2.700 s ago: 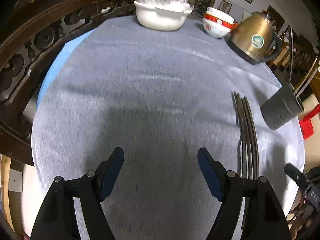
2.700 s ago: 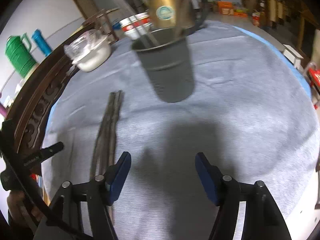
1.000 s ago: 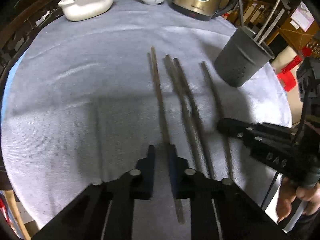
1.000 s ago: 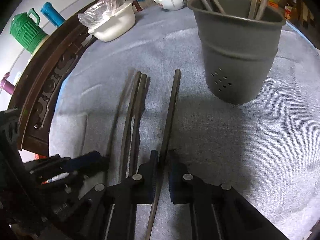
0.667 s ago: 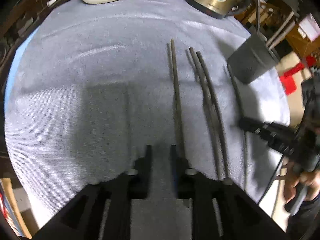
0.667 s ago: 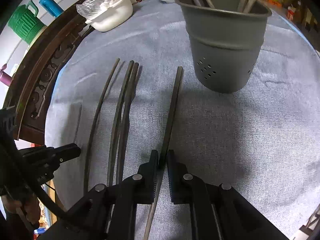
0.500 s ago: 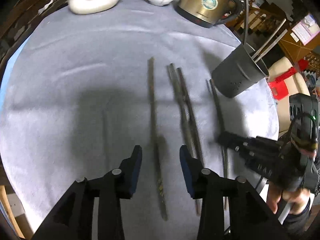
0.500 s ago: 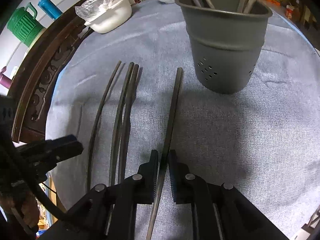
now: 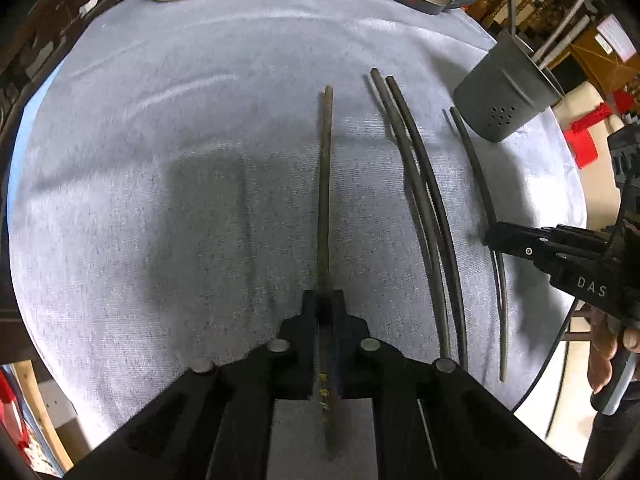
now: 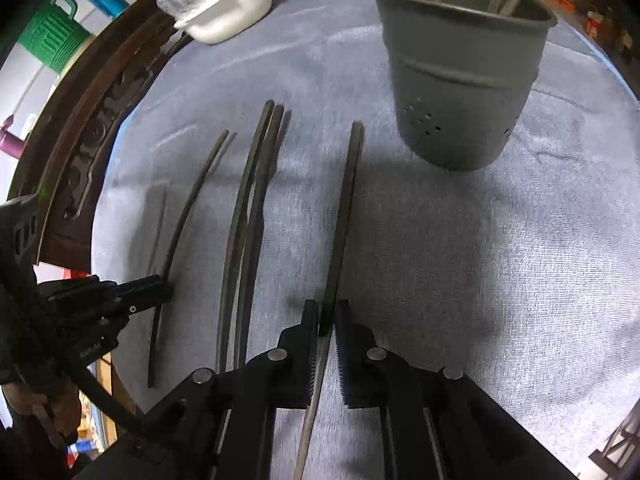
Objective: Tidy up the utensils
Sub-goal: 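Grasp a dark chopstick with the right tool while the left tool grasps another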
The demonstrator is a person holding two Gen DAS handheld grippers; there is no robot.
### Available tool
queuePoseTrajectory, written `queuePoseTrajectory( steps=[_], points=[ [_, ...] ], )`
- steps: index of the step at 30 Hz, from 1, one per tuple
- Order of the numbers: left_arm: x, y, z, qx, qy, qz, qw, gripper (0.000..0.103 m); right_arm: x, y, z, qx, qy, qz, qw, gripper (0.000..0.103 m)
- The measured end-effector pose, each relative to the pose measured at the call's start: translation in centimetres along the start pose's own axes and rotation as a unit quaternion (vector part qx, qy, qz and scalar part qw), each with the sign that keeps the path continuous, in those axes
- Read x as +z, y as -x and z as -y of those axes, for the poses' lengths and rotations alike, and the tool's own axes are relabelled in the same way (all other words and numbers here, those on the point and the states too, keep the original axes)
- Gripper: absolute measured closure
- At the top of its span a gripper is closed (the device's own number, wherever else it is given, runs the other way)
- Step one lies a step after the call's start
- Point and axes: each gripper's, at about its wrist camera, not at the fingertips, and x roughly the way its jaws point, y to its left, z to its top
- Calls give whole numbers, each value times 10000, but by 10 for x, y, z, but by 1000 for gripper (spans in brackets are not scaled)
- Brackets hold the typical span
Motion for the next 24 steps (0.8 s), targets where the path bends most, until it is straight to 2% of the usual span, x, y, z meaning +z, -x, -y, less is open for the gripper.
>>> queuePoseTrajectory(
  steps=[1,2,3,6,9,10,11,12,13,14,17,18,20,24],
  points=[
    [5,1,1,15,-37,31,10000,83,2,0,2,14,-51,-23,10000,91],
    [10,5,2,7,-39,104,9999,72,5,0,3,4,-78,-37,10000,89],
    [20,4,4,-38,14,174,9998,67,9,1,3,-63,-88,-39,9999,84],
    [43,6,4,-60,41,265,9996,64,20,3,3,-96,-208,49,9997,70],
    [56,-11,5,77,136,-23,9999,65,31,-2,3,-169,-285,62,9994,69],
    [58,-17,5,75,147,-105,9998,67,35,-5,2,-204,-293,70,9993,69],
    [60,-16,6,173,77,32,9998,77,37,-5,1,-244,-290,103,9992,69],
    [62,-21,7,236,33,-87,9997,96,40,-6,0,-295,-294,78,9991,71],
    [64,-22,7,194,40,-117,9997,98,40,-6,-2,-364,-260,56,9990,75],
    [64,-21,4,171,25,-92,9998,98,40,-7,-3,-475,-169,37,9987,97],
    [57,-20,-3,130,15,-168,9998,98,39,-6,-7,-560,29,-111,9984,96],
    [43,-14,-12,92,48,-196,9998,98,38,-6,-6,-612,59,-169,9980,96],
    [37,-10,-21,21,131,-298,9995,98,39,-6,-7,-668,174,-309,9971,95],
    [55,-22,-31,-102,189,-560,9982,91,52,-10,-7,-694,146,-489,9963,94]
  ],
)
